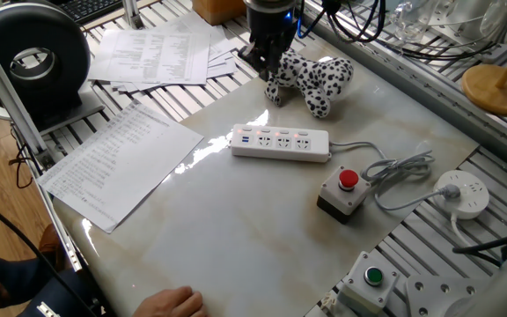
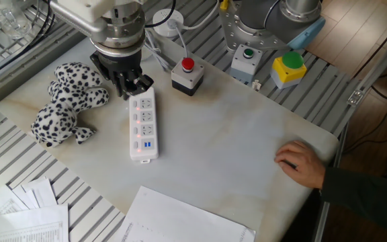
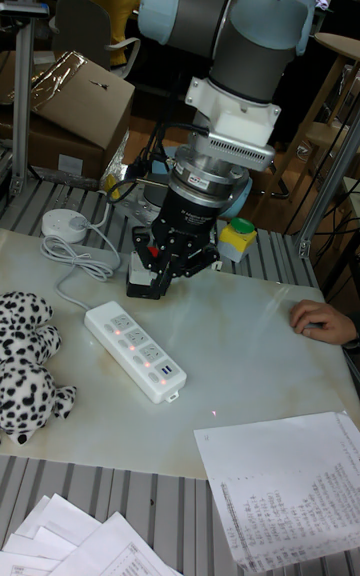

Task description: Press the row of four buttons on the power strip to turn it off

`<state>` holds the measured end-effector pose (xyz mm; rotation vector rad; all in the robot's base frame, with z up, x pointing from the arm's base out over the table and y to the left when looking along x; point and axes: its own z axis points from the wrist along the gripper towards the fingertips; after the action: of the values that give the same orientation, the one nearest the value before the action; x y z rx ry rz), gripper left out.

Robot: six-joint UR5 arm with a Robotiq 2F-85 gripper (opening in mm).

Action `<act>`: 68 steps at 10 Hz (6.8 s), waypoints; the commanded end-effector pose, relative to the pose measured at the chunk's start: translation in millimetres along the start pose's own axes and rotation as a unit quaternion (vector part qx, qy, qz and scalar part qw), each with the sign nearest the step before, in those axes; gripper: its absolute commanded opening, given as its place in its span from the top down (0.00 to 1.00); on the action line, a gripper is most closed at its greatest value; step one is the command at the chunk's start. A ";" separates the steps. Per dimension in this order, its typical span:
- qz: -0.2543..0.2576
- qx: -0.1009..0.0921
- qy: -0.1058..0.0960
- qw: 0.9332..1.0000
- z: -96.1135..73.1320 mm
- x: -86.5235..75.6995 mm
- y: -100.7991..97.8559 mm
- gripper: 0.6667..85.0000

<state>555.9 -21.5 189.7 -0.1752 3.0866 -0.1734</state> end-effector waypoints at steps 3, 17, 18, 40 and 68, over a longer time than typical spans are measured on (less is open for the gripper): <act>-0.057 -0.014 -0.034 0.998 21.0 7.1 -7.1 1.00; -0.181 0.034 0.040 0.982 31.0 51.5 -41.8 1.00; -0.204 0.067 0.045 0.976 29.1 49.7 -59.2 1.00; -0.238 0.073 0.017 0.968 149.0 64.7 -33.0 1.00; -0.251 0.083 0.030 0.964 130.5 32.2 -27.7 1.00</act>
<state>531.6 -66.4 73.6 -0.9534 3.0000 -0.4842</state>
